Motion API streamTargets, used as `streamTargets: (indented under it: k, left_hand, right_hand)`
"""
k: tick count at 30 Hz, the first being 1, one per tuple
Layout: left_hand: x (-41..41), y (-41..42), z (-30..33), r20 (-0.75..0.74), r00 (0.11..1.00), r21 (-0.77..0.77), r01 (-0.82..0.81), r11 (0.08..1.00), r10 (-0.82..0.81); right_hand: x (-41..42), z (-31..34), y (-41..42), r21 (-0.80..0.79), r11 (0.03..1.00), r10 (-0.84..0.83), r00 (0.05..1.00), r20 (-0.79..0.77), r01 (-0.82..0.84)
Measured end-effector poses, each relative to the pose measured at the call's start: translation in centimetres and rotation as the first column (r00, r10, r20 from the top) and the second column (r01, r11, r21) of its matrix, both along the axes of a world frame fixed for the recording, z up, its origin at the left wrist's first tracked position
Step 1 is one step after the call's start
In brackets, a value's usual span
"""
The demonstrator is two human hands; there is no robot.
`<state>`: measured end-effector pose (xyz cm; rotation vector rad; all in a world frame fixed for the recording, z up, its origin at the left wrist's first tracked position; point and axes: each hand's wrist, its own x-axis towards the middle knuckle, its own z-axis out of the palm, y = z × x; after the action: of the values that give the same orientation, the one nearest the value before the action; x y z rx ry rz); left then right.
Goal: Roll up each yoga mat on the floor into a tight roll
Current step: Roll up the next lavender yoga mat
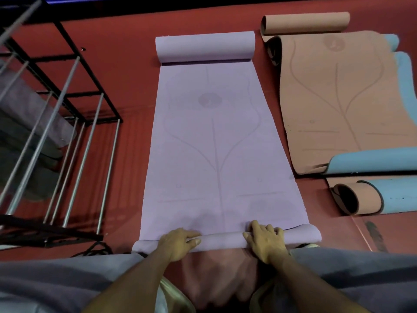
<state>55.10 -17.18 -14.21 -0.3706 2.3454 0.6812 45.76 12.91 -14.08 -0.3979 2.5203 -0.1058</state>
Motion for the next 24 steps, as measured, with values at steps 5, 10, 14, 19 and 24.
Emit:
streamTargets:
  k: [5, 10, 14, 19, 24]
  left_hand:
    - [-0.6, 0.2, -0.2, -0.001, 0.99, -0.008, -0.14, 0.99, 0.14]
    - [-0.6, 0.8, -0.7, -0.095, 0.972, -0.09, -0.222, 0.971, 0.213]
    - [-1.1, 1.5, -0.3, -0.106, 0.982, -0.259, -0.176, 0.95, 0.153]
    - [-1.1, 2.5, -0.3, -0.168, 0.986, -0.435, -0.07, 0.898, -0.004]
    - [-0.6, 3.4, -0.3, -0.208, 0.974, -0.485, -0.02, 0.875, -0.093]
  right_hand:
    - [0.0, -0.6, -0.3, 0.035, 0.999, 0.004, 0.999, -0.049, -0.002]
    - [0.0, -1.6, -0.1, 0.05, 0.999, 0.011, 0.99, -0.139, -0.005]
    - [-0.2, -2.3, -0.6, 0.087, 0.994, 0.092, 0.935, -0.342, -0.066]
    - [0.0, -2.0, -0.7, 0.089, 0.992, 0.12, 0.898, -0.422, -0.091]
    - [0.9, -1.0, -0.3, -0.031, 0.995, 0.074, 0.935, -0.348, -0.091]
